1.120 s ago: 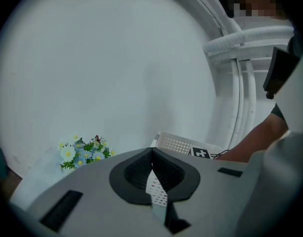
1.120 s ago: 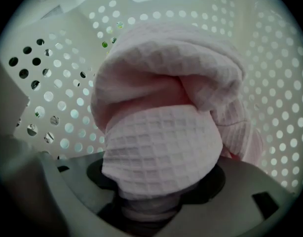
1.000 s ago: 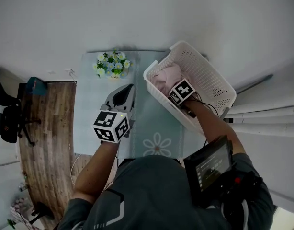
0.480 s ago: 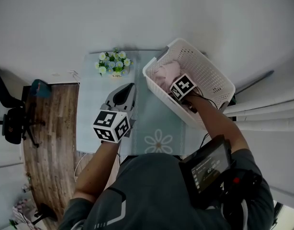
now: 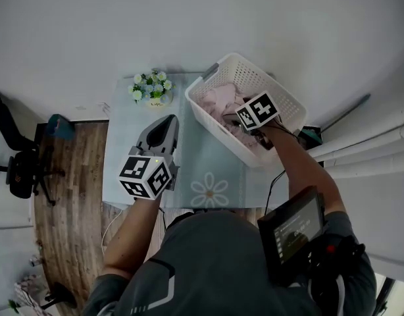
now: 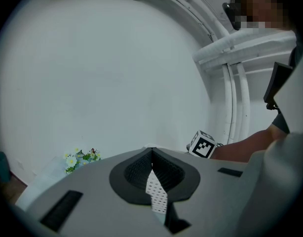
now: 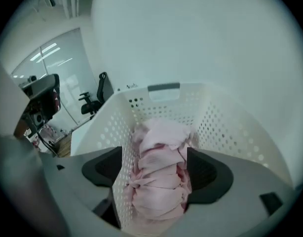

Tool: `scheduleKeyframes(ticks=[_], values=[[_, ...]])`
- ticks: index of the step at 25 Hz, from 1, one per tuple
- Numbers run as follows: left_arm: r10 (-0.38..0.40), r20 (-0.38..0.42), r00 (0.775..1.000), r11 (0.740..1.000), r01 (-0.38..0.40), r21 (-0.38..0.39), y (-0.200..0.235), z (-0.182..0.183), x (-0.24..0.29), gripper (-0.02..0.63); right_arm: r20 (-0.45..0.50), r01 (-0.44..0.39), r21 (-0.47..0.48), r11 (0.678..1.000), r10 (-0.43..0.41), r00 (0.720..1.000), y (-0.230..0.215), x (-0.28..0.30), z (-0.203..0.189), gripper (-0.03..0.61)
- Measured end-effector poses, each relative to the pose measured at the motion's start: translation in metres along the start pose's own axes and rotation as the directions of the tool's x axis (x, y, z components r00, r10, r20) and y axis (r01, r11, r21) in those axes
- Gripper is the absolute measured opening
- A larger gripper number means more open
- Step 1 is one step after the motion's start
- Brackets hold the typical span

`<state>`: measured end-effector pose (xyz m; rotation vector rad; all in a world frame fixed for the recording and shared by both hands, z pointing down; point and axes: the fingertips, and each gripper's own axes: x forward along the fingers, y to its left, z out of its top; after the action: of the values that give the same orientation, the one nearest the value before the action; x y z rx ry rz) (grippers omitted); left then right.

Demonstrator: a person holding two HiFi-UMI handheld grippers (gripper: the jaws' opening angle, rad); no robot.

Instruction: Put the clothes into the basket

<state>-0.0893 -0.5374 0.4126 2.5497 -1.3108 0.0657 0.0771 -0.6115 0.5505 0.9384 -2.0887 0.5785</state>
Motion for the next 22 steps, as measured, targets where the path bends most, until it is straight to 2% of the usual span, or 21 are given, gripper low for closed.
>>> scheduleKeyframes(ticks=[4, 9, 12, 15, 22], values=[[0.013, 0.028, 1.000, 1.000, -0.013, 0.000, -0.022, 0.006, -0.012, 0.008, 0.159, 0.009, -0.001, 1.000, -0.008, 0.987, 0.010, -0.052, 0.025, 0.396], [0.014, 0.051, 0.999, 1.000, -0.014, 0.000, -0.056, 0.010, -0.028, 0.008, 0.303, -0.025, -0.011, 1.000, 0.027, 0.952, 0.033, -0.112, 0.030, 0.394], [0.021, 0.067, 0.998, 0.999, -0.024, 0.048, -0.078, 0.014, -0.038, 0.008, 0.372, -0.016, 0.003, 1.000, 0.014, 0.928, 0.039, -0.149, 0.025, 0.394], [0.037, 0.078, 0.996, 0.992, -0.046, 0.120, -0.097, 0.018, -0.048, 0.008, 0.435, -0.049, 0.021, 0.999, 0.035, 0.900, 0.050, -0.182, 0.017, 0.394], [0.048, 0.090, 0.995, 0.990, -0.059, 0.130, -0.143, 0.017, -0.074, 0.008, 0.557, -0.070, 0.048, 0.996, 0.031, 0.830, 0.065, -0.248, -0.015, 0.390]])
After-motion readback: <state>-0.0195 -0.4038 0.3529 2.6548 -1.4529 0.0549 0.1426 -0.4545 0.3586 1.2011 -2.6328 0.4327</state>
